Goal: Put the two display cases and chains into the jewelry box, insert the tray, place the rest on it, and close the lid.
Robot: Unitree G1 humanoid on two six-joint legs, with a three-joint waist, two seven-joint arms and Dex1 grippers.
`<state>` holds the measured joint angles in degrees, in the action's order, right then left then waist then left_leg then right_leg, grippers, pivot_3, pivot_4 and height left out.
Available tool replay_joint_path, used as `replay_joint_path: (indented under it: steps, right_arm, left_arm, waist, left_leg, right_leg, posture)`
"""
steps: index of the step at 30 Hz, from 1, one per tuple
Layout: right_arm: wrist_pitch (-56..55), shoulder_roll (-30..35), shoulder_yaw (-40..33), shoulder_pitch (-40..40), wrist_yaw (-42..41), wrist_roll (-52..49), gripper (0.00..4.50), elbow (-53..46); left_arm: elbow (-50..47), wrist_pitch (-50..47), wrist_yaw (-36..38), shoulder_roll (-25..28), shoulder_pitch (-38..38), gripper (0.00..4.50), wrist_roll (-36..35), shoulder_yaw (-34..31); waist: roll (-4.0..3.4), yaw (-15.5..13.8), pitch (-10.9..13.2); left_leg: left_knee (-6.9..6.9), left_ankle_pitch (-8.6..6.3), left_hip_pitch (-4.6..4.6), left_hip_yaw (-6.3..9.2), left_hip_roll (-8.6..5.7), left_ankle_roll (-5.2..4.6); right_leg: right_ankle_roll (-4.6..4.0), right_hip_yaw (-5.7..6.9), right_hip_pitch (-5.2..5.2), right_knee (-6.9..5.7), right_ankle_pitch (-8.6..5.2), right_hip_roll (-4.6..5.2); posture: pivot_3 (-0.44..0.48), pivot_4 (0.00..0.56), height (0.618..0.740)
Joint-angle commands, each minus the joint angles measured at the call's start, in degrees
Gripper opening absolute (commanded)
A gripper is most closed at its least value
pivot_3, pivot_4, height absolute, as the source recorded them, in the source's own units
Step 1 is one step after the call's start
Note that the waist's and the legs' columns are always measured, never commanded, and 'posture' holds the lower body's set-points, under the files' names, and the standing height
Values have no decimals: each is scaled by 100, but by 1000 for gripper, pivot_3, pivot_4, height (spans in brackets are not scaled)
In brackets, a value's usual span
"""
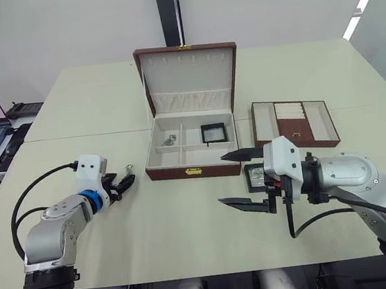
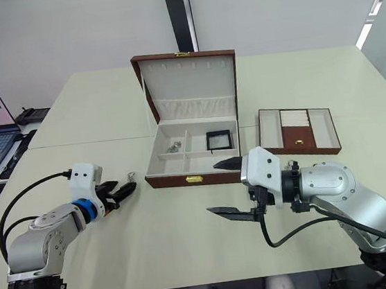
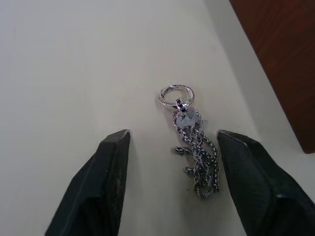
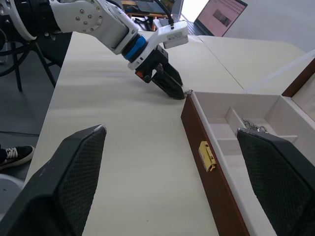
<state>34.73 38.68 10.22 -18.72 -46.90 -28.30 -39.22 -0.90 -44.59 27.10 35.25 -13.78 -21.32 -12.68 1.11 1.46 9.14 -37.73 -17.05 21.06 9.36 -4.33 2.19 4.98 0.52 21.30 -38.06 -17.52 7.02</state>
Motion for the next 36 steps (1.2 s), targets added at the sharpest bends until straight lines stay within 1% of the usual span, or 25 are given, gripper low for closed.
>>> replay_joint_path:
  steps: [1, 6, 13, 17, 21, 26, 30, 33, 36]
  right_arm:
    - [9, 7, -105, 2, 46, -86, 4500, -233]
    - [58, 40, -121, 12, 44, -100, 4500, -261]
    - [81, 47, -140, 59, 71, -108, 4500, -307]
    - [77, 79, -206, 91, 59, -142, 4500, -312]
    - [45, 151, -331, 128, -13, -223, 4500, -284]
    - [46, 337, -484, 190, -170, -356, 4500, -275]
    - [78, 382, -541, 237, -173, -446, 4500, -334]
    - [265, 287, -626, 213, -15, -695, 4500, -466]
    - [361, 292, -655, 197, 88, -790, 4500, -554]
  left_arm:
    - [196, 64, 137, 39, -97, 1498, 95, 149]
    - [289, 413, 359, 132, -49, 60, 231, 201]
    - [-9, 663, 575, 181, 167, 24, 46, -140]
    - [-455, 715, 1016, 526, 289, 24, -241, -522]
    - [-581, 759, 1393, 793, 304, 24, -544, -799]
    - [-757, 839, 2314, 1336, 372, 24, -930, -936]
    - [-694, 727, 2725, 1649, -150, 24, -1233, -844]
    - [-660, 596, 3150, 1870, -734, 24, -1334, -412]
    - [-547, 622, 3486, 1981, -1191, 24, -1241, 30]
  waist:
    - [0, -1, 0]
    - [0, 1, 0]
    - [-1, 7, 1]
    - [5, 6, 8]
    - [2, 1, 10]
    - [1, 5, 17]
    - [0, 5, 23]
    - [5, 5, 27]
    - [3, 11, 28]
  left_leg:
    - [0, 0, 0, 0, 0, 0]
    - [0, 0, 0, 0, 0, 0]
    - [0, 0, 0, 0, 2, 0]
    - [0, 0, 4, 2, 4, 1]
    - [0, 0, 7, 4, 3, 1]
    - [1, 0, 8, 3, 4, 0]
    - [2, -3, 10, 4, 4, -5]
    - [2, -2, 11, 4, 3, -3]
    - [2, -1, 14, 3, 2, -1]
  right_leg:
    - [0, 0, 0, 0, 0, 0]
    - [0, 0, 0, 0, 0, 1]
    - [0, -1, 2, 1, 0, 0]
    - [0, 1, 5, 1, 0, -1]
    - [0, 1, 7, 2, 0, 2]
    - [0, 3, 7, 5, 0, 0]
    - [0, 5, 7, 4, 0, 0]
    - [0, 6, 6, 4, 0, 0]
    - [0, 5, 6, 6, 0, 0]
  posture:
    - [0, 150, 740]
    - [0, 150, 740]
    - [0, 150, 740]
    - [0, 150, 740]
    - [0, 150, 740]
    - [0, 150, 740]
    - [0, 150, 740]
    - [0, 150, 740]
    - [0, 150, 740]
